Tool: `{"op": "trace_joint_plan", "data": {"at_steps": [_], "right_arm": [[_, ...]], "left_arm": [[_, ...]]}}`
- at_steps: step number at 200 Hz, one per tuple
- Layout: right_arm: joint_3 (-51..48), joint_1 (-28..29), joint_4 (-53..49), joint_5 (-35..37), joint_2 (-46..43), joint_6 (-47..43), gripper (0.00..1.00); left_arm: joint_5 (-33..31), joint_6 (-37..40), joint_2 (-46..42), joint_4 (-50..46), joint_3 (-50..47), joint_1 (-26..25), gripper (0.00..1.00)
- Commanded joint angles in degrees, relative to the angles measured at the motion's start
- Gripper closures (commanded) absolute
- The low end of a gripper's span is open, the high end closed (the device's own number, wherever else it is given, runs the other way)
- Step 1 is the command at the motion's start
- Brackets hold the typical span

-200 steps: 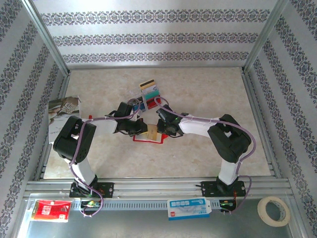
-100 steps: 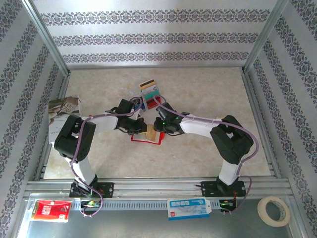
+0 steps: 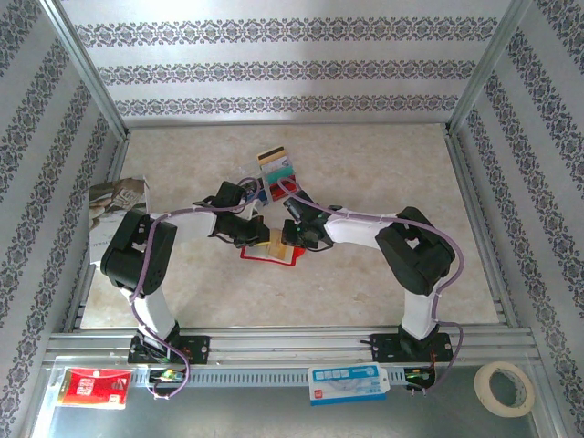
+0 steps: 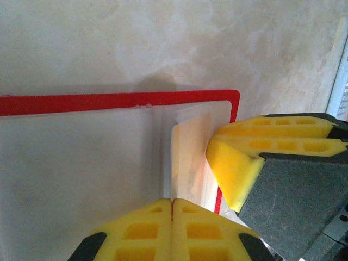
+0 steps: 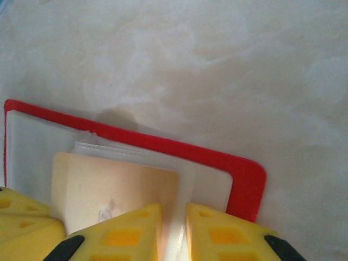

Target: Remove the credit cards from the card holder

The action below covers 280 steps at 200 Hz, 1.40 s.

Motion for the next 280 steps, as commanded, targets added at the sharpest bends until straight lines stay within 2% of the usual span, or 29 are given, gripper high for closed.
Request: {"op": "trace_joint_plan", "data": {"at_steps": [1, 44, 74, 112, 151, 280], "right_arm": [[0.48, -0.06, -3.77, 0.02, 1.79, -0.3, 0.79], [0.21, -0.07, -4.91, 1.89, 1.67, 0.08, 0.79], [-0.11, 0.05, -1.27, -1.39, -0.02, -1.46, 0.79], [-1.54, -0.05, 2.21, -1.63, -4.49, -3.02, 0.78], [-0.59, -0.03, 2.01, -4.38, -1.67, -2.11, 0.78], [0.17, -0.13, -9.08, 2.68, 2.58, -1.31, 0.79]], "left_arm": [[1.07, 1.43, 1.13, -2.57, 1.18, 0.89, 1.0], [0.67, 2.21, -0.05, -3.3, 0.73, 1.64, 1.0], [3.45, -0.8, 1.49, 1.3, -0.58, 1.63, 1.0], [2.88, -0.68, 2.43, 1.97, -1.59, 1.59, 1.0], [2.17, -0.22, 2.75, 1.43, -1.81, 1.6, 1.0], [1.37, 3.66, -2.94, -4.2, -0.62, 3.37, 1.0]]}}
